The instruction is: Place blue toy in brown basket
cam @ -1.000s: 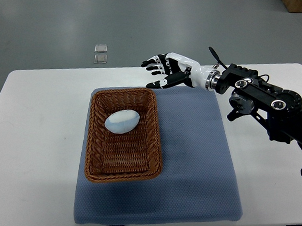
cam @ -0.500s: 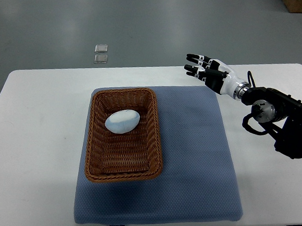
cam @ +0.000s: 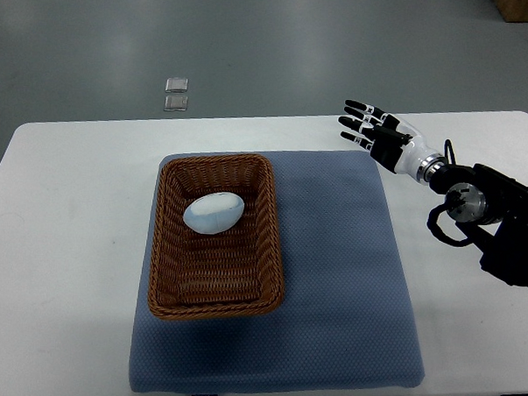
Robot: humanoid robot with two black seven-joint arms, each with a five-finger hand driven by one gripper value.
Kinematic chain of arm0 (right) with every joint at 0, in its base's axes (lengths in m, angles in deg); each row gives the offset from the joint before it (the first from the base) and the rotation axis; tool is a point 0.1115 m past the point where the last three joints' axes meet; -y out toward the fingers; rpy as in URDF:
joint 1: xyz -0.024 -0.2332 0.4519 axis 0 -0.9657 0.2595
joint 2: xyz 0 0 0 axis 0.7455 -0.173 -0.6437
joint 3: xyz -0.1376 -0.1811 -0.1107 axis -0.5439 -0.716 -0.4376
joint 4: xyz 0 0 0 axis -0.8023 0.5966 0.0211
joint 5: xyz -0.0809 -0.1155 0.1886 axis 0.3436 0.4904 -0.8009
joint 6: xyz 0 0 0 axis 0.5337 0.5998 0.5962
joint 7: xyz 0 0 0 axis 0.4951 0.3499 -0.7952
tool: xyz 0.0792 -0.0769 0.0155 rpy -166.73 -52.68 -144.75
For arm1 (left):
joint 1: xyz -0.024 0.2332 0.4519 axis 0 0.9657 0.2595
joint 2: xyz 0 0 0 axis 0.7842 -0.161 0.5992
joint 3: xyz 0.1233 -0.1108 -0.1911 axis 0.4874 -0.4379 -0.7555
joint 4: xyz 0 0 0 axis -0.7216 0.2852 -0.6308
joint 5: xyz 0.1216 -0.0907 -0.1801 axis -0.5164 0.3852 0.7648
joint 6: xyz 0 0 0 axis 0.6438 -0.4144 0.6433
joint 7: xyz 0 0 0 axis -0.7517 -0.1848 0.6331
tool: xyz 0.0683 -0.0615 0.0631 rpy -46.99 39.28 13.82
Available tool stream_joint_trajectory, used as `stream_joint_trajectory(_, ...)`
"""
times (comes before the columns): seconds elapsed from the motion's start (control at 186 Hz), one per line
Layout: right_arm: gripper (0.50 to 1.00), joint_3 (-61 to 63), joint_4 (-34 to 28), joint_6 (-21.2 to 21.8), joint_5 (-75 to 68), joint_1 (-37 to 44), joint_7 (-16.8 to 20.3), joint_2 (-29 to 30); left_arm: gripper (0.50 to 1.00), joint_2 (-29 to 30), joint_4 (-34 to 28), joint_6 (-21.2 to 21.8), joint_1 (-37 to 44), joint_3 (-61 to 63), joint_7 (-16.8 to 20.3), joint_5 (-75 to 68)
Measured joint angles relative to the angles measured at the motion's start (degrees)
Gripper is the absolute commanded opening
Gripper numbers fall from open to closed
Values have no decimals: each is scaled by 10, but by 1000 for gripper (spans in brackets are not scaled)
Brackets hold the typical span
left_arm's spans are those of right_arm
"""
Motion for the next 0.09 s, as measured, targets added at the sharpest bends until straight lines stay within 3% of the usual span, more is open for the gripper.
stream_joint_trajectory(0.086,913,0,0,0,0,0,0,0,1000,0,0,0,0,0,0,0)
